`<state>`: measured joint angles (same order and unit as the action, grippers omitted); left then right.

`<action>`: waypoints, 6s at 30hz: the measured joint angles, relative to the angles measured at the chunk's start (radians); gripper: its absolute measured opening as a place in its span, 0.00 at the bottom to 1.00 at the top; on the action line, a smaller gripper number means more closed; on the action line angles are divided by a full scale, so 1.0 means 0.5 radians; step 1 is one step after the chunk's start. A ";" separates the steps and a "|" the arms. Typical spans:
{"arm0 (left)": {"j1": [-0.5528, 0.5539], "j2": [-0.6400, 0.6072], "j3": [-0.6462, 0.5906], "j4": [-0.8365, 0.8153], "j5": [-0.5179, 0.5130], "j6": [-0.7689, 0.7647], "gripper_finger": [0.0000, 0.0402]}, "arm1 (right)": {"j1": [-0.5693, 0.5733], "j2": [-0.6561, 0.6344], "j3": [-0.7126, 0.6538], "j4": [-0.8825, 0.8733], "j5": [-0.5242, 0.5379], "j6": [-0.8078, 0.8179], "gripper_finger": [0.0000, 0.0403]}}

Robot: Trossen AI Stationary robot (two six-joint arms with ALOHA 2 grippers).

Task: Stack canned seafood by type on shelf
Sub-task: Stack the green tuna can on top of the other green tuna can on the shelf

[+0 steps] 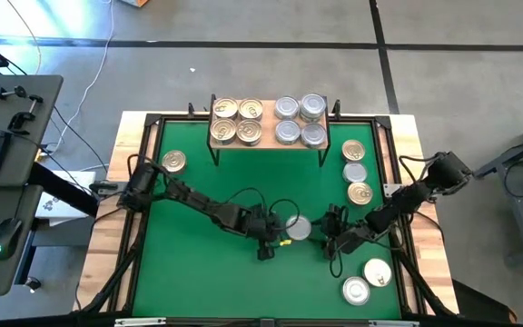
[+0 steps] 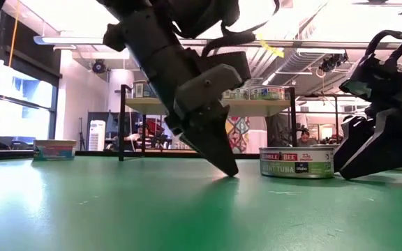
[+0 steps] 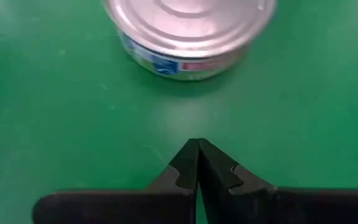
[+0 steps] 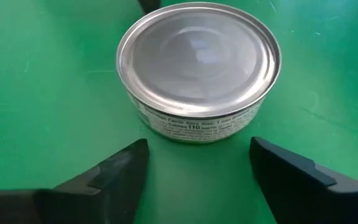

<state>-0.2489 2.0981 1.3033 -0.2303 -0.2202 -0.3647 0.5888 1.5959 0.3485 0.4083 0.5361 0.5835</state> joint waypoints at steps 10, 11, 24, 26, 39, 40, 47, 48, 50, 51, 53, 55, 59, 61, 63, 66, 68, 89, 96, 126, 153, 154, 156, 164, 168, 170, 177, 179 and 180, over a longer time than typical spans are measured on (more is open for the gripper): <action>0.072 0.029 -0.012 0.215 -0.078 0.107 0.00 | -0.051 0.073 0.002 0.029 -0.034 -0.094 0.88; 0.077 0.032 -0.013 0.234 -0.119 0.109 0.00 | -0.050 0.093 0.000 0.062 -0.018 -0.118 0.88; 0.146 0.141 -0.017 0.721 -0.199 0.174 0.00 | -0.139 0.347 -0.011 0.723 0.026 -0.524 0.88; 0.146 0.156 -0.018 0.752 -0.205 0.176 0.00 | -0.142 0.380 -0.011 0.779 0.018 -0.533 0.88; 0.108 -0.020 -0.011 0.159 -0.313 0.139 0.00 | -0.130 0.422 -0.005 0.822 0.026 -0.392 0.86; 0.101 -0.062 -0.011 0.009 -0.338 0.112 0.00 | -0.127 0.420 -0.004 0.810 0.029 -0.372 0.86; 0.006 -0.151 -0.041 -0.481 -0.345 -0.046 0.00 | -0.106 0.420 -0.004 0.813 0.049 -0.344 0.86; -0.007 -0.146 -0.069 -0.429 -0.296 -0.061 0.00 | -0.112 0.419 -0.004 0.819 0.042 -0.339 0.86; -0.030 -0.143 -0.133 -0.272 -0.249 -0.089 0.00 | -0.123 0.419 -0.005 0.842 0.019 -0.324 0.86; -0.034 -0.145 -0.165 -0.169 -0.221 -0.101 0.00 | -0.130 0.419 -0.007 0.860 0.001 -0.328 0.86; -0.043 -0.139 -0.213 0.023 -0.234 -0.120 0.00 | -0.138 0.420 0.002 0.875 -0.046 -0.393 0.86; -0.041 -0.133 -0.243 0.177 -0.239 -0.150 0.00 | -0.139 0.422 0.039 0.869 -0.090 -0.477 0.86; 0.010 -0.125 -0.288 0.474 0.016 -0.070 0.00 | -0.151 0.423 0.108 0.854 -0.118 -0.565 0.86; 0.030 -0.113 -0.305 0.538 0.102 -0.042 0.00 | -0.166 0.423 0.139 0.820 -0.136 -0.570 0.86; 0.038 -0.111 -0.307 0.548 0.114 -0.033 0.00 | -0.197 0.423 0.173 0.766 -0.210 -0.546 0.86; 0.048 -0.099 -0.307 0.564 0.123 -0.014 0.00 | -0.252 0.426 0.220 0.698 -0.374 -0.506 0.88; 0.051 -0.097 -0.307 0.571 0.119 -0.014 0.00 | -0.270 0.437 0.237 0.690 -0.403 -0.497 0.89; -0.092 -0.232 -0.292 -0.055 -0.165 -0.206 0.00 | -0.104 0.429 0.258 0.504 0.205 -0.346 0.93; -0.061 -0.118 -0.298 0.483 -0.087 -0.134 0.00 | -0.153 0.429 0.255 0.659 0.110 -0.476 0.93; -0.078 -0.095 -0.277 0.394 -0.099 -0.175 0.00 | -0.131 0.431 0.270 0.482 0.222 -0.307 0.83; -0.026 -0.168 -0.298 0.546 -0.035 -0.087 0.00 | -0.311 0.287 0.258 0.340 -0.442 -0.528 0.96; -0.026 -0.168 -0.298 0.553 -0.038 -0.086 0.00 | -0.313 0.291 0.256 0.371 -0.445 -0.562 0.97; -0.027 -0.168 -0.298 0.578 -0.039 -0.086 0.00 | -0.313 0.299 0.253 0.441 -0.445 -0.622 0.98; -0.023 -0.173 -0.300 0.626 -0.081 -0.067 0.00 | -0.312 0.335 0.249 0.551 -0.326 -0.634 0.99; -0.023 -0.170 -0.304 0.622 -0.114 -0.066 0.00 | -0.292 0.404 0.249 0.641 -0.226 -0.568 0.97; -0.025 -0.170 -0.304 0.609 -0.145 -0.056 0.00 | -0.261 0.421 0.251 0.657 -0.135 -0.540 0.95; -0.062 -0.250 -0.291 0.190 -0.240 -0.128 0.00 | -0.127 0.419 0.266 0.662 0.241 -0.392 0.91; -0.078 -0.294 -0.294 0.022 -0.305 -0.174 0.00 | -0.088 0.416 0.262 0.611 0.298 -0.350 0.91; -0.088 -0.323 -0.294 -0.073 -0.349 -0.205 0.00 | -0.072 0.403 0.262 0.585 0.316 -0.339 0.91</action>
<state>-0.2928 1.9366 1.1564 -0.2666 -0.3950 -0.4672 0.5526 1.7975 0.4793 0.7008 0.6941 0.4138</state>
